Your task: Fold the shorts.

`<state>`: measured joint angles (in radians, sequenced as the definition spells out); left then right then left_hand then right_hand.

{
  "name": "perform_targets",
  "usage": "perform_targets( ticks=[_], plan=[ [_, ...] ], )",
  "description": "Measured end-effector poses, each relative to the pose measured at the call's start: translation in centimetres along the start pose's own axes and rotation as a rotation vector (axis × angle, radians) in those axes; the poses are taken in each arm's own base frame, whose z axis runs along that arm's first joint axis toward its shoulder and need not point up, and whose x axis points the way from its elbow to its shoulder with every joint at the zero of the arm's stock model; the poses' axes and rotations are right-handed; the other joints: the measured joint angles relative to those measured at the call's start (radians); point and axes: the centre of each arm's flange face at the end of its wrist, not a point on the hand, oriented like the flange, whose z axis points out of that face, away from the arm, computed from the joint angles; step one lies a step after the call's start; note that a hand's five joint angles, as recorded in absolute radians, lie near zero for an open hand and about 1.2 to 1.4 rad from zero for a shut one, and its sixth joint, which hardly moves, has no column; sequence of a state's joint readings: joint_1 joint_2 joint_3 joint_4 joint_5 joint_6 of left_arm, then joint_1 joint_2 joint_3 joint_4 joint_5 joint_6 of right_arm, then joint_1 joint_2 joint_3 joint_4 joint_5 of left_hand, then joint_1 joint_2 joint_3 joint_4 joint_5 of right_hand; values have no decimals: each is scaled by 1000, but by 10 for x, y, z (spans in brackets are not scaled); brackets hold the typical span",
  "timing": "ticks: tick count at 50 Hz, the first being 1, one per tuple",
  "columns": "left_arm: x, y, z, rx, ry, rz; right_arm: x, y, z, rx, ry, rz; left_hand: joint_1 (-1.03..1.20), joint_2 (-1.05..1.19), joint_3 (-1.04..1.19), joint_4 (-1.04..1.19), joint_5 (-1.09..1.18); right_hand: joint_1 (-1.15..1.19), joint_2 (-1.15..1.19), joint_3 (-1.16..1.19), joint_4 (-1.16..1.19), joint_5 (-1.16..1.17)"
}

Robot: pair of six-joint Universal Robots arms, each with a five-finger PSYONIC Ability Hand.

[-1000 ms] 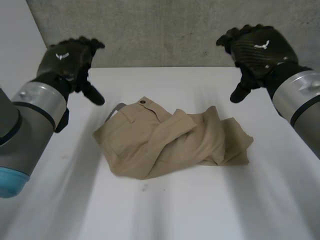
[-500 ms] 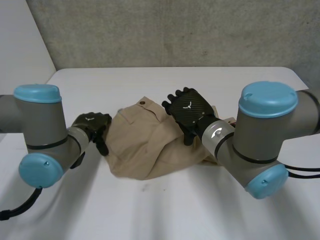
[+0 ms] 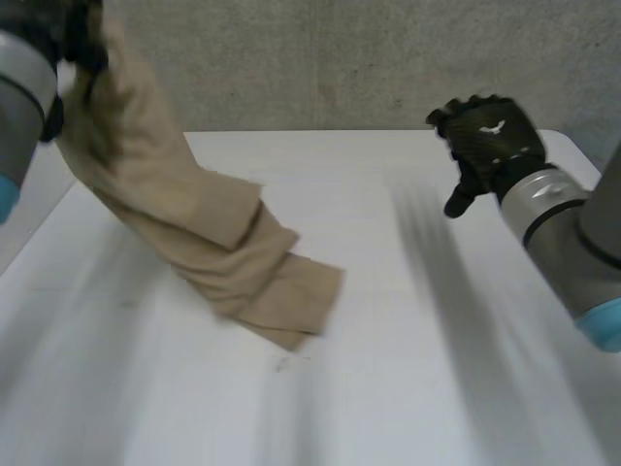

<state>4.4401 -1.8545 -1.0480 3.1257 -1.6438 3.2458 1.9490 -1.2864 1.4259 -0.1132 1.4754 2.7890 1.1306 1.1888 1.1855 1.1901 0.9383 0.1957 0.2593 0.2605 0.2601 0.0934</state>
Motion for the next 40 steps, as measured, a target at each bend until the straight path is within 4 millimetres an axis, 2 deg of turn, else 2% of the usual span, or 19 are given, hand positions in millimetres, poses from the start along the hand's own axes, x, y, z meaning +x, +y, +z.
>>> perform_targets(
  ticks=[2, 3, 6, 7, 9, 10, 11, 14, 16, 17, 18, 19, 21, 22, 25, 28, 32, 34, 40],
  plan=[
    [17, -26, -8, 78, 46, -17, 12, 0, 0, -2, 29, 15, 0, 0, 0, 0, 0, 0, -1, -1, -1, -2],
    [17, -26, -8, 78, 46, -17, 12, 0, 0, -2, 29, 15, 0, 0, 0, 0, 0, 0, -1, -1, -1, -2],
    [60, -33, -27, 102, 170, -45, 22, 2, 1, -17, 52, 24, 0, 0, 1, 0, 0, 0, -2, -2, -2, -9],
    [60, -33, -27, 102, 170, -45, 22, 2, 1, -17, 52, 24, 0, 0, 1, 0, 0, 0, -2, -2, -2, -9],
    [107, -16, -49, 54, 302, -61, 28, 4, 1, -34, 64, 26, 0, 0, 3, 1, 0, 0, -2, -2, -2, -16],
    [123, -8, -57, 31, 347, -64, 29, 5, 1, -39, 66, 27, 0, 0, 3, 1, 0, 0, -2, -2, -2, -17],
    [155, 15, -79, -35, 443, -61, 32, 7, 1, -49, 71, 28, 0, 1, 5, 1, 0, 0, -2, -2, -2, -17],
    [198, 57, -114, -146, 574, -40, 36, 9, 2, -58, 75, 28, 0, -3, 1, -4, 0, -1, -2, -2, -2, -19],
    [220, 85, -137, -219, 645, -16, 37, 10, 2, -61, 75, 28, -200, -174, -171, -179, -163, -1, -2, -2, -2, -19],
    [227, 95, -146, -243, 669, -5, 37, 10, 2, -62, 75, 28, -200, -174, -171, -179, -163, -1, -2, -2, -2, -19],
    [236, 109, -158, -278, 702, 13, 38, 10, 2, -63, 73, 28, -639, -554, -535, -558, -534, -1, -2, -2, -2, -19],
    [236, 109, -158, -278, 702, 13, 38, 10, 2, -63, 73, 28, -639, -554, -535, -558, -534, -1, -2, -2, -2, -19],
    [252, 138, -184, -340, 768, 67, 38, 10, 2, -65, 67, 28, -685, -595, -576, -599, -576, -2, -2, -3, -3, -20],
    [257, 147, -193, -352, 793, 104, 37, 11, 2, -67, 62, 28, -930, -962, -954, -969, -887, -2, -2, -6, -3, -21],
    [261, 152, -204, -342, 828, 174, 36, 12, 2, -71, 51, 28, -930, -984, -972, -986, -892, -3, -2, -6, -3, -21],
    [259, 141, -205, -295, 836, 221, 34, 13, 1, -75, 39, 29, -930, -986, -972, -987, -892, -3, -2, -6, -3, -21],
    [244, 105, -189, -198, 785, 239, 30, 15, 0, -85, 6, 32, -930, -986, -972, -987, -892, -3, -2, -6, -3, -21],
    [228, 86, -174, -163, 727, 219, 27, 15, -2, -94, -22, 35, -930, -986, -972, -987, -892, -3, -2, -6, -3, -21],
    [191, 65, -151, -164, 616, 149, 21, 14, -8, -119, -94, 46, -930, -986, -972, -987, -892, 0, -2, -6, -3, -20]
  ],
)
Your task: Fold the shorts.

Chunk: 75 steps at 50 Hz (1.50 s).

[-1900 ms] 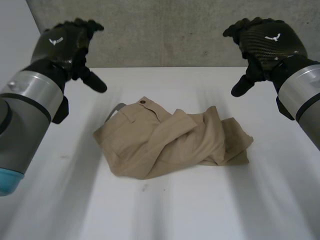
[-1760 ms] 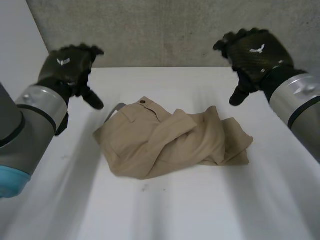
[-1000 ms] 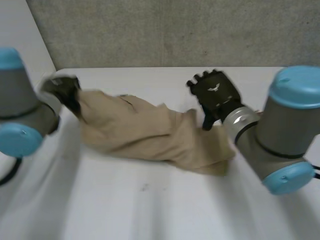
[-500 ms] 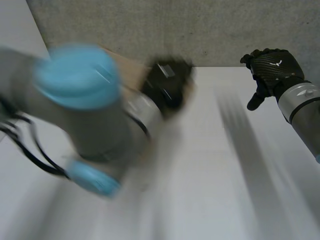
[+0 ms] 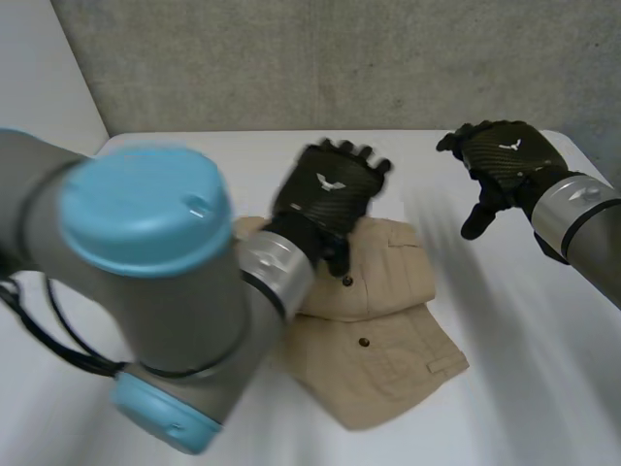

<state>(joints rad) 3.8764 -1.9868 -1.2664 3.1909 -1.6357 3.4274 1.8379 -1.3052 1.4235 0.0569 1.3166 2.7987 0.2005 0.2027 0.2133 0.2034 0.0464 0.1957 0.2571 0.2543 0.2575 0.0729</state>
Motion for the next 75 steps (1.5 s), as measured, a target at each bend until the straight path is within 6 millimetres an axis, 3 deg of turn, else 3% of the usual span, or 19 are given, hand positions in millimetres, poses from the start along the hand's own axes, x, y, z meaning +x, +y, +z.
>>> perform_targets(
  ticks=[7, 13, 17, 19, 27, 38, 57, 70, 75],
  plan=[
    [-36, 14, -15, -86, -88, -106, -11, 1, -14, -65, -103, -23, 4, 2, 1, 2, 0, 0, 2, 3, 2, 8],
    [-60, 43, -33, -245, -158, -218, -25, 11, -36, -171, -204, -102, 71, 63, 51, 65, 51, 75, 60, 60, 59, 61],
    [-63, 56, -41, -313, -172, -264, -28, 15, -41, -196, -222, -119, 141, 132, 117, 132, 115, 85, 70, 74, 72, 72],
    [-61, 70, -51, -384, -173, -302, -37, 29, -56, -248, -259, -159, 170, 169, 159, 170, 155, 126, 106, 122, 119, 112],
    [-51, 92, -61, -458, -156, -320, -54, 58, -74, -268, -313, -217, 170, 171, 161, 173, 157, 126, 106, 122, 119, 116],
    [-52, 112, -39, -431, -170, -308, -73, 86, -80, -207, -370, -223, 208, 203, 194, 205, 190, 130, 106, 123, 122, 123],
    [-56, 128, 3, -413, -179, -304, -80, 118, -63, -239, -387, -214, 334, 331, 321, 331, 308, 256, 271, 273, 269, 253],
    [-62, 125, 27, -353, -173, -204, -79, 128, -49, -217, -373, -227, 367, 361, 354, 353, 328, 468, 529, 536, 531, 493],
    [-64, 121, 34, -313, -176, -160, -77, 127, -42, -204, -365, -230, 367, 365, 354, 353, 331, 644, 785, 787, 789, 749]
  ],
)
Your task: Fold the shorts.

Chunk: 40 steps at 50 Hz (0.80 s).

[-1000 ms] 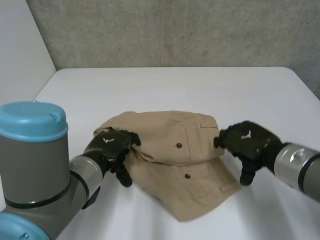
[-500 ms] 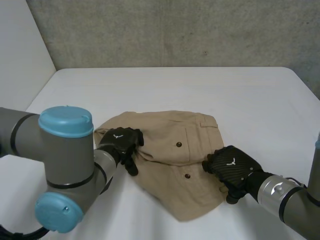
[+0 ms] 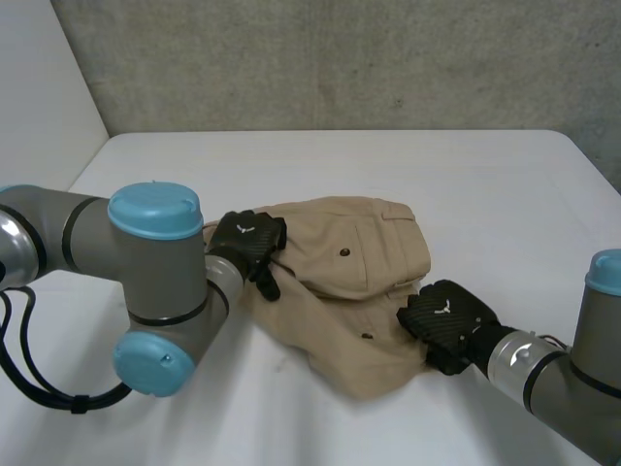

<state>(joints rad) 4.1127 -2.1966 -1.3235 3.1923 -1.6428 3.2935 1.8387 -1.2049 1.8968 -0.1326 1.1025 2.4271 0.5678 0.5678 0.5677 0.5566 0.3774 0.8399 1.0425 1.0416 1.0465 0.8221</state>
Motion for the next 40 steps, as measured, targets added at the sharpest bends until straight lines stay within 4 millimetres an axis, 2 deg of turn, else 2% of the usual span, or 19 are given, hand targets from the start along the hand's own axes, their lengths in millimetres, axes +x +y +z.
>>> perform_targets(
  ticks=[4, 10, 15, 16, 18, 20, 24, 25, 28, 29, 30, 35, 40],
  plan=[
    [-1, -6, 6, 38, -8, 6, 5, -5, 4, 17, 12, -5, 5, 7, 5, 17, 14, 102, 127, 129, 133, 139],
    [-13, -15, 17, 78, -40, -5, 22, -19, 12, 61, 58, 28, 10, 10, 9, 25, 17, 134, 127, 132, 139, 146],
    [-23, -22, 14, 82, -60, -17, 40, -32, 17, 92, 122, 93, 10, 10, 9, 25, 17, 134, 127, 132, 139, 146],
    [-25, -24, 10, 79, -62, -19, 45, -36, 18, 100, 141, 112, -110, -102, -100, -96, -93, 134, 127, 132, 139, 146],
    [-27, -30, -3, 65, -63, -25, 61, -46, 21, 120, 209, 184, -191, -185, -184, -186, -181, 134, 127, 132, 139, 146],
    [-28, -32, -15, 52, -61, -29, 68, -51, 21, 130, 242, 222, -275, -270, -265, -264, -261, 134, 127, 132, 139, 146],
    [-28, -36, -50, 16, -55, -52, 83, -62, 25, 139, 305, 309, -281, -280, -279, -273, -274, 134, 127, 132, 141, 148],
    [-28, -36, -50, 16, -55, -52, 83, -62, 25, 139, 305, 309, -281, -280, -279, -273, -274, 134, 127, 132, 141, 148],
    [-26, -29, -82, -20, -44, -92, 85, -69, 32, 118, 322, 341, -169, -177, -182, -169, -163, 134, 127, 132, 141, 152],
    [-26, -29, -82, -20, -44, -92, 85, -69, 32, 118, 322, 341, -169, -177, -182, -169, -163, 134, 127, 132, 141, 152],
    [-25, -24, -92, -36, -38, -105, 84, -70, 34, 110, 325, 343, -169, -177, -182, -169, -163, 134, 127, 132, 142, 152],
    [-12, -5, -112, -95, 13, -119, 83, -70, 43, 69, 344, 339, 22, 11, 10, 24, 23, 134, 127, 132, 141, 152],
    [4, 13, -116, -155, 91, -110, 83, -67, 49, 52, 357, 338, 26, 25, 25, 39, 35, 134, 127, 132, 141, 153]
  ],
)
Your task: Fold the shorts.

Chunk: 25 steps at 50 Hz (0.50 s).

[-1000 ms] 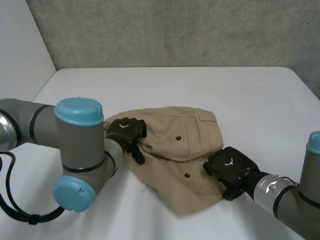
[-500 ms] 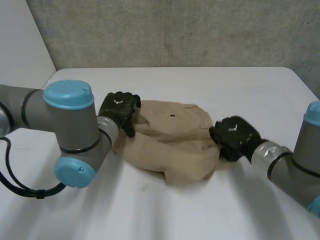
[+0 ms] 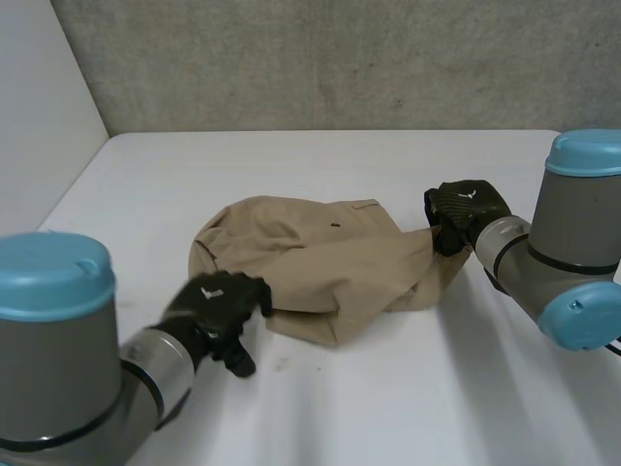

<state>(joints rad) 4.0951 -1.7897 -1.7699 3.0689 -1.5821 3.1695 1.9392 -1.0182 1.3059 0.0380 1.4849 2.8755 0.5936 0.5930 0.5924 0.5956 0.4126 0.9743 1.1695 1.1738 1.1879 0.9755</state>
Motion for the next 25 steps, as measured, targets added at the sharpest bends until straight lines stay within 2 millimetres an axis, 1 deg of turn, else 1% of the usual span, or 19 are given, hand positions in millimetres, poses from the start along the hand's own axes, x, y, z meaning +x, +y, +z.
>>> perform_targets(
  ticks=[2, 3, 4, 5, 7, 8, 9, 10, 11, 14, 15, 16, 19, 20, 25],
  plan=[
    [2, 4, 2, -13, 11, 2, 0, 0, 1, -1, 1, 0, 0, 0, 0, 0, 0, 0, 0, 0, 0, 0],
    [5, 9, 5, -34, 27, 6, 0, 1, 2, -2, 3, 1, 0, 0, 0, 0, 1, 0, 0, 0, 0, 2],
    [5, 9, 5, -34, 27, 6, 0, 1, 2, -2, 3, 1, 0, 0, 0, 0, 1, 0, 0, 0, 0, 2],
    [9, 15, 12, -59, 43, 10, 0, 2, 2, -3, 4, 1, -6, -5, -5, -7, -3, 0, 0, 0, 0, 2],
    [13, 21, 22, -79, 54, 14, 0, 2, 3, -3, 4, 2, -57, -51, -50, -57, -51, 0, 0, 0, 0, 2],
    [13, 21, 22, -79, 54, 14, 0, 2, 3, -3, 4, 2, -57, -51, -50, -57, -51, 0, 0, 0, 0, 2],
    [15, 23, 33, -90, 59, 16, 0, 3, 3, -5, 2, 4, -113, -109, -105, -118, -111, 0, 0, 0, 0, 5],
    [16, 24, 38, -91, 60, 17, 0, 3, 3, -5, 1, 4, -114, -114, -112, -124, -119, 0, 0, 0, 0, 5],
    [16, 24, 38, -91, 60, 17, 0, 3, 3, -5, 1, 4, -114, -114, -112, -124, -119, 0, 0, 0, 0, 5],
    [17, 20, 58, -79, 58, 19, -1, 4, 2, -9, -3, 6, -114, -114, -112, -124, -119, 0, 0, 0, 0, 5],
    [17, 20, 58, -79, 58, 19, -1, 4, 2, -9, -3, 6, -114, -114, -112, -124, -119, 0, 0, 0, 0, 5],
    [17, 18, 66, -71, 56, 19, -1, 5, 2, -11, -4, 6, -114, -114, -112, -124, -119, 0, 0, 0, 0, 6],
    [17, 15, 75, -58, 51, 20, -2, 5, 2, -14, -7, 6, -114, -115, -113, -127, -122, 0, 0, 0, 0, 8],
    [17, 12, 82, -46, 47, 21, -2, 6, 2, -17, -9, 6, -114, -115, -113, -127, -122, 0, 0, 0, 0, 10],
    [16, 7, 92, -28, 35, 26, -3, 8, 1, -22, -13, 5, -114, -115, -113, -127, -122, 0, 0, 0, 0, 12]
  ],
)
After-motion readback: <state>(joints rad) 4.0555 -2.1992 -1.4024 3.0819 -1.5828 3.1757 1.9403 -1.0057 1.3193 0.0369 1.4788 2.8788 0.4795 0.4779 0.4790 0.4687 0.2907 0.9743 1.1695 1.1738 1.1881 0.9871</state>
